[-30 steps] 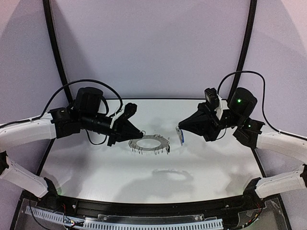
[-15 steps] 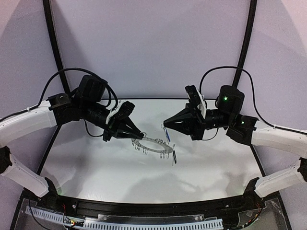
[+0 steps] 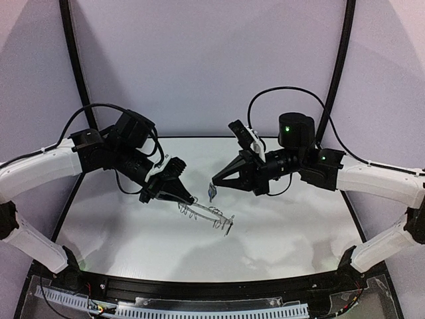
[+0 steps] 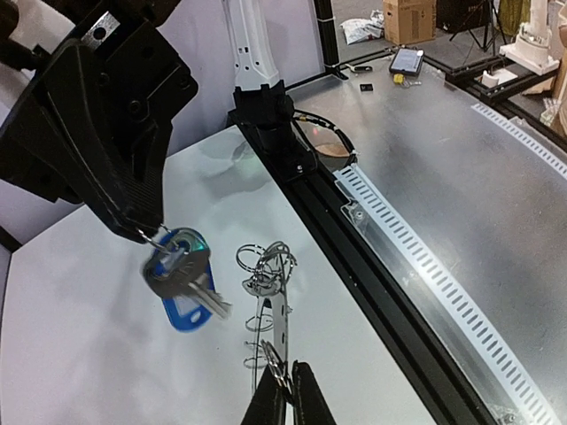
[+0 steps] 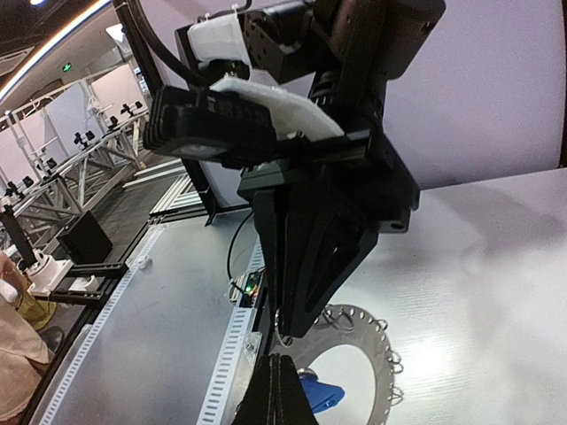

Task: Put the keys on the keyring

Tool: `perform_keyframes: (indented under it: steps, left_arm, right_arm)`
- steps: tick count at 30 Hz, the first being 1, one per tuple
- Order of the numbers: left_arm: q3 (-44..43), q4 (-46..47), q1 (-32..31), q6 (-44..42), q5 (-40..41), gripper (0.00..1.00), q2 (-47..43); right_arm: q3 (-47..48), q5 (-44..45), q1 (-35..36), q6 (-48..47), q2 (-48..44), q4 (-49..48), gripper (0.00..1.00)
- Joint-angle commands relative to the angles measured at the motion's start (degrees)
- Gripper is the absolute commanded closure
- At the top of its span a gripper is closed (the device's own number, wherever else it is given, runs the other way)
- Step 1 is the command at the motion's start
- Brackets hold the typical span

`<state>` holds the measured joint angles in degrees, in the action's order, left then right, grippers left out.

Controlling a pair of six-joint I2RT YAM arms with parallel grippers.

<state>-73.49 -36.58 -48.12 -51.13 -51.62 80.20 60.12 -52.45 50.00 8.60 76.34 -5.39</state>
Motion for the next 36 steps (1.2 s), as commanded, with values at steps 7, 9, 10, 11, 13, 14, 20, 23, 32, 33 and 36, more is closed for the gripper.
perform_keyframes:
  steps: [7, 9, 10, 11, 13, 14, 20, 23, 32, 33, 36]
  left_arm:
    - [-2.78, -0.21, -0.05, -3.84, 2.35, 0.99, -1.06]
    - [-2.83, 0.39, 0.00, -3.65, 3.64, 0.99, -1.13]
    - [-2.98, 0.47, -0.06, -3.63, 4.03, 0.99, -1.09]
    - [-3.06, 0.51, -0.05, -3.76, 4.63, 0.99, -1.09]
    - [-3.49, 0.22, -0.11, -4.09, 5.39, 0.99, -0.96]
    - [-3.49, 0.07, -0.08, -4.21, 5.61, 0.99, -0.90]
    - [-4.83, -1.09, -0.13, -5.50, 6.45, 0.99, -0.28]
    - [-4.83, -1.16, -0.09, -6.07, 6.74, 0.99, -0.52]
    - [-3.42, -0.92, -0.09, -6.72, 1.87, 0.99, -1.40]
    - [-2.71, -0.67, -0.12, -6.58, 1.30, 0.99, -1.73]
    - [-1.22, 1.20, -0.13, -5.30, -0.83, 0.99, -2.50]
  right_arm:
    - [4.28, -3.12, 1.40, 0.09, 4.40, 6.81, 1.00]
    - [5.14, -2.82, 1.45, 0.00, 5.04, 8.50, 1.00]
    - [5.44, -2.42, 1.49, 0.35, 5.39, 8.71, 1.00]
    - [5.67, -2.25, 1.50, 0.58, 5.60, 8.70, 1.00]
    - [6.13, -1.50, 1.51, 2.69, 6.37, 7.84, 1.00]
    - [6.15, -1.51, 1.55, 2.98, 6.46, 7.39, 1.00]
    - [8.20, 0.04, 2.10, 5.93, 8.70, 8.06, 1.00]
    - [8.56, 2.12, 2.23, 5.85, 8.75, 9.49, 1.00]
    - [4.56, 3.25, 2.47, 2.68, 5.37, 2.88, 1.00]
    - [3.80, 2.23, 2.58, 1.94, 4.53, 1.08, 1.00]
    - [1.18, 1.36, 4.03, -3.00, 1.44, -1.20, 1.00]
